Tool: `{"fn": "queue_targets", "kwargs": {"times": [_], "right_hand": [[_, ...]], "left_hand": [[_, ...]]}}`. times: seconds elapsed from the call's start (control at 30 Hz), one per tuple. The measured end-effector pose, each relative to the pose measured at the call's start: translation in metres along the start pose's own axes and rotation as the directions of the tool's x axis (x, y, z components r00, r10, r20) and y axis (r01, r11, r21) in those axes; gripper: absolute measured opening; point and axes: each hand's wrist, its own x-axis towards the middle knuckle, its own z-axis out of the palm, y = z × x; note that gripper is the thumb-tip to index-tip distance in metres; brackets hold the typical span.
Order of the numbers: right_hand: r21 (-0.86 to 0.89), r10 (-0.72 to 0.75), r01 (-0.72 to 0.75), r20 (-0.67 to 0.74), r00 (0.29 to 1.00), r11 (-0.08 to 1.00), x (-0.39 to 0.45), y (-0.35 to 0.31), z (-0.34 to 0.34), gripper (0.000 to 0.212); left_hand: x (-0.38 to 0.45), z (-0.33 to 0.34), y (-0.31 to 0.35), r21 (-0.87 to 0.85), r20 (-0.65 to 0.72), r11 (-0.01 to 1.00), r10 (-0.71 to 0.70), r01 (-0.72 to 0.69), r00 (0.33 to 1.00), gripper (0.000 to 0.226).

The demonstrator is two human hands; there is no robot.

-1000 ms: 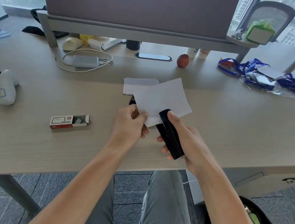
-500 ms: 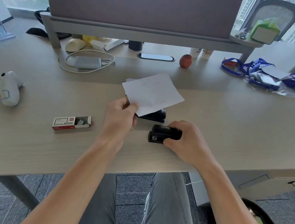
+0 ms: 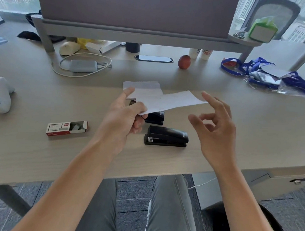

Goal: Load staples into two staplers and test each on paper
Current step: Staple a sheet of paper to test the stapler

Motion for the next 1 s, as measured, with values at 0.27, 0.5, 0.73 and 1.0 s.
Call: {"fn": "queue_targets", "kwargs": {"times": [0.27, 0.5, 0.73, 1.0], "right_hand": [[0.150, 0.116, -0.116, 0.009, 0.993, 0.982, 0.003, -0.011, -0.037, 0.015], [0.230, 0.276, -0.274, 0.024, 0.961, 0.934, 0.004, -0.016, -0.046, 0.013], [0.244, 0.300, -0.287, -0.018, 0.954, 0.926, -0.004, -0.022, -0.051, 0.012], [0.179, 0.321, -0.287, -0.203, 0.925, 0.941, -0.042, -0.027, -0.089, 0.025]], "left_hand": [[-0.022, 0.030, 0.004, -0.040, 0.130, 0.999, 0.029, -0.024, 0.991, 0.030], [-0.025, 0.041, -0.006, 0.135, 0.084, 0.985, 0.093, -0.104, 0.992, 0.019], [-0.024, 0.046, -0.005, 0.131, 0.114, 0.986, 0.087, -0.102, 0.990, 0.019], [-0.035, 0.092, -0.015, 0.055, 0.249, 0.998, -0.027, 0.013, 0.968, 0.035]]}}
